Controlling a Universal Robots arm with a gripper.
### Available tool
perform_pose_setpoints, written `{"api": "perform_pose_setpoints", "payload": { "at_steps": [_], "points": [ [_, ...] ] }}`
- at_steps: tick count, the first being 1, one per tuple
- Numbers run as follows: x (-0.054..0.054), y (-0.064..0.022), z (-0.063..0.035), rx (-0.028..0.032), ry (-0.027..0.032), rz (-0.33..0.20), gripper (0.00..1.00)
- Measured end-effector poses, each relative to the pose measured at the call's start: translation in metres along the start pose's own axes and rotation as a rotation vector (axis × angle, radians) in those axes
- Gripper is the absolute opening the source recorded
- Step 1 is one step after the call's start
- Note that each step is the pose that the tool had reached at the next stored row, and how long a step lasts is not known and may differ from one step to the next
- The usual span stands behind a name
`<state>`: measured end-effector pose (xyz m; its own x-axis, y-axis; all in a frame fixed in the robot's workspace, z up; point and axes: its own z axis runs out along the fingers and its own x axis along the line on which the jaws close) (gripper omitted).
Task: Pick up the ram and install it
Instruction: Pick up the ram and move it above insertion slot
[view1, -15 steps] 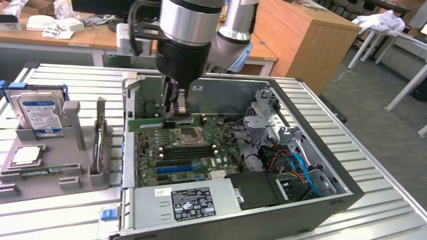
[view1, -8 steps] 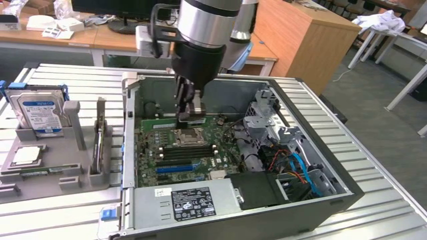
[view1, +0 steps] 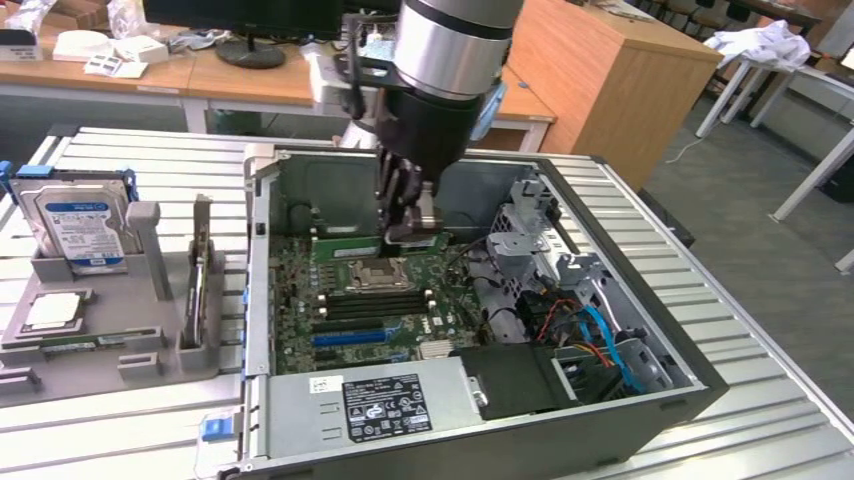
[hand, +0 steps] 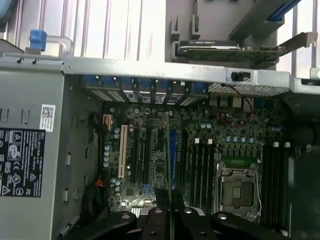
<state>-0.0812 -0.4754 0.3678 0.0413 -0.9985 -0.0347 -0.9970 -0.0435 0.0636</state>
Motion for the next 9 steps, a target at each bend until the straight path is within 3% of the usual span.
{"api": "perform_pose_setpoints", "payload": {
  "at_steps": [7, 9],
  "points": [
    [0.002, -0.0238, -0.0016, -0.0001, 0.0, 0.0, 0.14],
    [0.002, -0.0257, -0.0016, -0.0001, -0.0001, 0.0, 0.14]
  ]
}}
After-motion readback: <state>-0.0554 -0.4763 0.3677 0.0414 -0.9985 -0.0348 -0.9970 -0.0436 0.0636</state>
